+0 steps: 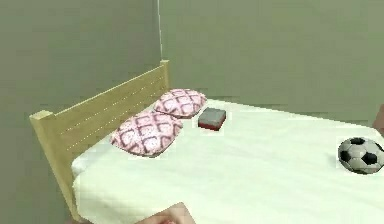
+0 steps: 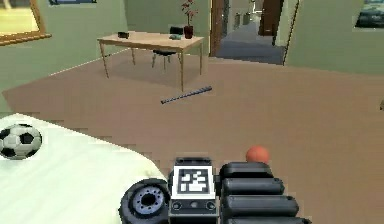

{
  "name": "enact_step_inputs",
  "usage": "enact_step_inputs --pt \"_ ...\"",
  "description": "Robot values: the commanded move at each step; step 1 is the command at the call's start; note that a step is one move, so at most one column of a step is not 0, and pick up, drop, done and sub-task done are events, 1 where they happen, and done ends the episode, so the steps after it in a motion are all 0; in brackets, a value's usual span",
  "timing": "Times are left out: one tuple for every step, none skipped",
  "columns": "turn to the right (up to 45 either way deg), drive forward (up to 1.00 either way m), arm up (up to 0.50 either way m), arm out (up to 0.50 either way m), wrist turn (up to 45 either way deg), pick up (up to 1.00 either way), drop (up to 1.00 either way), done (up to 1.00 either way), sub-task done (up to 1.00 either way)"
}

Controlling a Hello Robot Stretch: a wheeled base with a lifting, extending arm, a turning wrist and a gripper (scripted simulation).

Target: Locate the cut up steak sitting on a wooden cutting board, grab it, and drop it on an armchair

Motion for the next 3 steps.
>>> enact_step_inputs --pt "45.0 0.00 0.00 0.00 0.0 0.00 0.00 0.00 0.00" --pt "6.0 0.00 0.00 0.00 0.0 0.00 0.00 0.00 0.00" --pt "-45.0 0.00 0.00 0.00 0.0 0.00 0.00 0.00 0.00"
